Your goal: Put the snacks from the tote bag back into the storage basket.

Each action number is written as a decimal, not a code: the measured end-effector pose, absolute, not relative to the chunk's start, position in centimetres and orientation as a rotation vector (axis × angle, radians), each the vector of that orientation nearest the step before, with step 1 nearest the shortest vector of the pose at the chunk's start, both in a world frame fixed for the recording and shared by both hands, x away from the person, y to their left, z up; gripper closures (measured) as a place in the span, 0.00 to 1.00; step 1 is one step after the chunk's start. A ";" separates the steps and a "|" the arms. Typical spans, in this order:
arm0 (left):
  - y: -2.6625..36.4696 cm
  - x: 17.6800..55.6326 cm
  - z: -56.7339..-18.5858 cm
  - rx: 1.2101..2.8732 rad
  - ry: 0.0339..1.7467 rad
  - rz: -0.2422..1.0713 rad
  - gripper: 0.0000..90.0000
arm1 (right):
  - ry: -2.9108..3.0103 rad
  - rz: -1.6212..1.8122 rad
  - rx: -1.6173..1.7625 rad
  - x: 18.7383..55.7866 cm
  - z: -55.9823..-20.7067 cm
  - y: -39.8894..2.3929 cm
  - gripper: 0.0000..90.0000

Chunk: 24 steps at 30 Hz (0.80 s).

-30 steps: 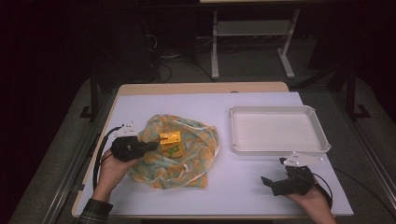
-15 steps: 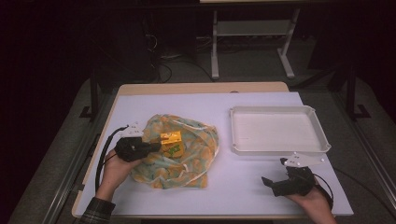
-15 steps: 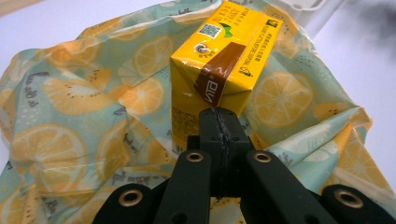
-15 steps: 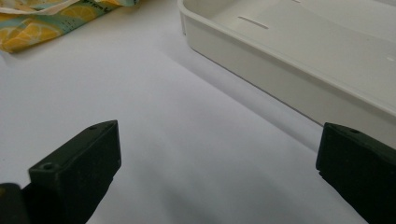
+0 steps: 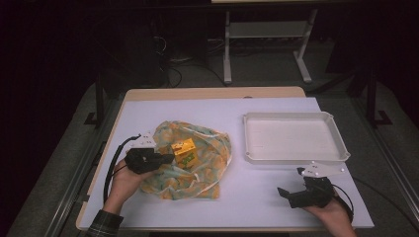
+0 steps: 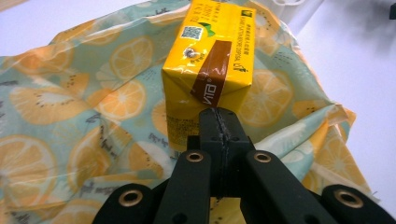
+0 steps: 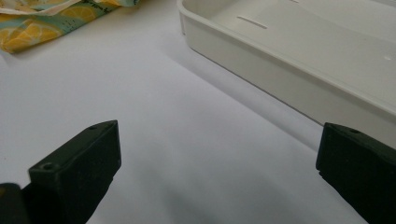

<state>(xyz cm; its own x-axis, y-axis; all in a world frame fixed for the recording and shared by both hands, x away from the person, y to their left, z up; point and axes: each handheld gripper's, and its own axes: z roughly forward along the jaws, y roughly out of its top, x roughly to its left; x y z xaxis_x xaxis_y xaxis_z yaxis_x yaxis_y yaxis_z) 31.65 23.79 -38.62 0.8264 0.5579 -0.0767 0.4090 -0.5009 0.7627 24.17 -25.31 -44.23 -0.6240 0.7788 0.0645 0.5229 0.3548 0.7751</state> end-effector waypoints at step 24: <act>22.7 30.9 -38.3 2.183 0.679 0.214 0.97 | 2.311 1.140 1.146 24.1 -44.2 -25.3 0.00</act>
<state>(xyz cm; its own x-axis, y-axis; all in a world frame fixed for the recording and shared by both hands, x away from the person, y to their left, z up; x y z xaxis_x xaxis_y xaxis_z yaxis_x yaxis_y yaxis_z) 30.87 22.73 -38.26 0.8402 0.5373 -0.0735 0.3977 -0.5183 0.7571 24.14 -25.32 -44.20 -0.6271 0.7765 0.0612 0.5214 0.3601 0.7736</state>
